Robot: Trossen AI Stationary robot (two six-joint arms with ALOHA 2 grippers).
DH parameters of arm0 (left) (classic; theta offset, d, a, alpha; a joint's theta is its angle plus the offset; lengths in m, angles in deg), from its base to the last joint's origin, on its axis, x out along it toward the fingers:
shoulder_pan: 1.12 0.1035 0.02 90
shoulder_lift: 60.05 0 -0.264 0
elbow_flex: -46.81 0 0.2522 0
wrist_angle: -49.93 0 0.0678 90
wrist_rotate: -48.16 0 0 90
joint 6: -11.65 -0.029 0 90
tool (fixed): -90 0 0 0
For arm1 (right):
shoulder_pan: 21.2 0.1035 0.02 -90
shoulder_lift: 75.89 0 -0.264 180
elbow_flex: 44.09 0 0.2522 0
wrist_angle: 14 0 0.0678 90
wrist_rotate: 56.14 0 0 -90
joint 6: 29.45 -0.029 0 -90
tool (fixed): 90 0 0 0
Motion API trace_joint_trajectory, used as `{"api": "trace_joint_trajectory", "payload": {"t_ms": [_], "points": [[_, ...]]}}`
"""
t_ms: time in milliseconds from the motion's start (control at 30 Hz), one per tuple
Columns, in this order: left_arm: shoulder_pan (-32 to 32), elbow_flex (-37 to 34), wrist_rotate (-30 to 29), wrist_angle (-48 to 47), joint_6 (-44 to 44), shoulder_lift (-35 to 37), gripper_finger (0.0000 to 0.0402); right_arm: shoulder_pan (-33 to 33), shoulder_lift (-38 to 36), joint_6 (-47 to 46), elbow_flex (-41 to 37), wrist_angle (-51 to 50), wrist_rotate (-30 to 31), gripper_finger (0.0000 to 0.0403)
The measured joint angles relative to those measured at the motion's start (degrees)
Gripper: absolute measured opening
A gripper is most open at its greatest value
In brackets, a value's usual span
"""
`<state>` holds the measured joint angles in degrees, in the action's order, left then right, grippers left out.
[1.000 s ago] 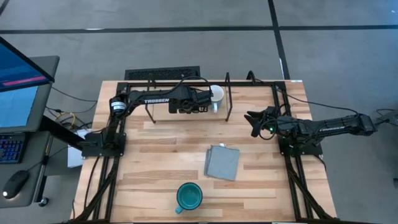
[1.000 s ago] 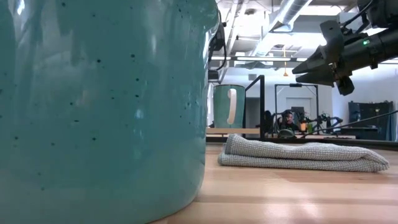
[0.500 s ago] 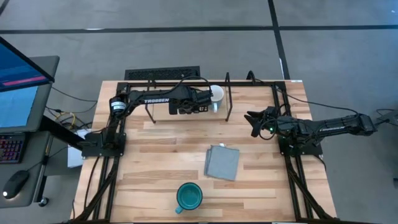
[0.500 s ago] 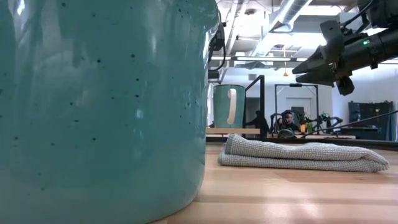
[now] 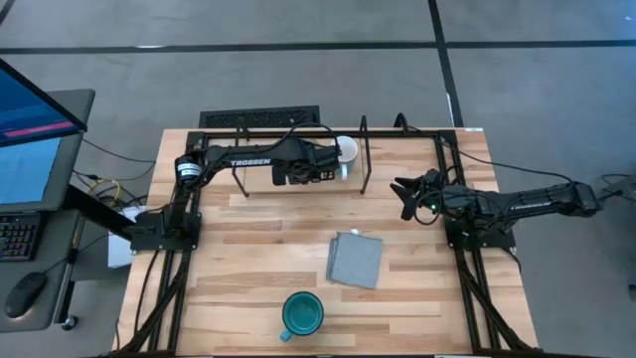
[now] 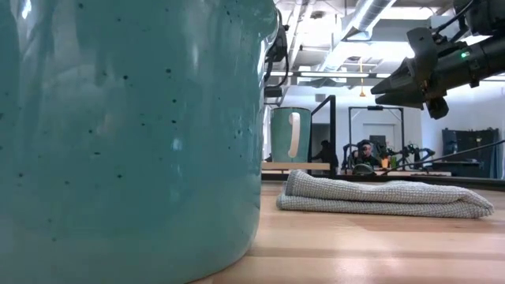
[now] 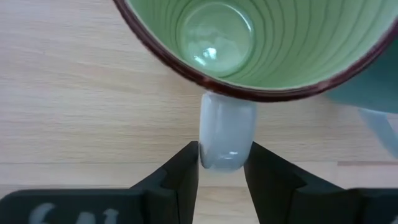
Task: Stack small to large cups/mugs on shelf
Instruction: Put the green mug on the shelf, then put the blue mug on the shelf
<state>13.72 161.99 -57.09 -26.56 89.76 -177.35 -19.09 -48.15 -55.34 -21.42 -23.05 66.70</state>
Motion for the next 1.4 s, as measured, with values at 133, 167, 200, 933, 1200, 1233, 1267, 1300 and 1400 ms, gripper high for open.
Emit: {"api": "trace_joint_trajectory", "payload": {"t_ms": [133, 167, 200, 933, 1200, 1233, 1267, 1300, 1400], "points": [[-0.01, 0.00, -0.01, -0.13, -0.28, 0.00, 0.0107, 0.00, 0.01, 0.00, 0.00, 0.00, -0.02, 0.0173], [-0.01, 0.00, -0.01, -0.18, -0.30, 0.00, 0.0105, 0.00, -0.01, 0.00, 0.00, 0.00, -0.02, 0.0173], [-0.01, 0.00, -0.01, -0.17, -0.31, 0.00, 0.0104, -0.01, 0.01, 0.00, 0.00, 0.00, -0.02, 0.0173], [-0.03, 0.00, 3.92, -0.23, -1.30, 0.00, 0.0103, 0.00, 0.00, -0.01, 0.00, -0.02, -0.02, 0.0173], [-1.55, 0.00, 5.15, -1.64, -0.58, 0.00, 0.0103, -0.01, -0.01, -0.02, 0.00, -0.01, -0.02, 0.0173], [-1.89, -0.02, 5.17, -2.15, -0.68, 0.00, 0.0103, 0.00, 0.01, -0.02, 0.00, 0.00, -0.02, 0.0173], [-2.23, 0.00, 5.17, -2.75, -0.70, 0.00, 0.0103, 0.00, 0.00, -0.02, 0.00, 0.00, -0.02, 0.0173], [-2.65, 0.00, 5.14, -3.60, -0.70, 0.00, 0.0103, -0.02, 0.01, -0.02, 0.00, 0.00, -0.02, 0.0173], [-4.14, -0.02, 5.16, -5.36, -0.78, 0.00, 0.0111, 0.00, 0.01, -0.02, 0.00, 0.00, -0.02, 0.0173]]}}
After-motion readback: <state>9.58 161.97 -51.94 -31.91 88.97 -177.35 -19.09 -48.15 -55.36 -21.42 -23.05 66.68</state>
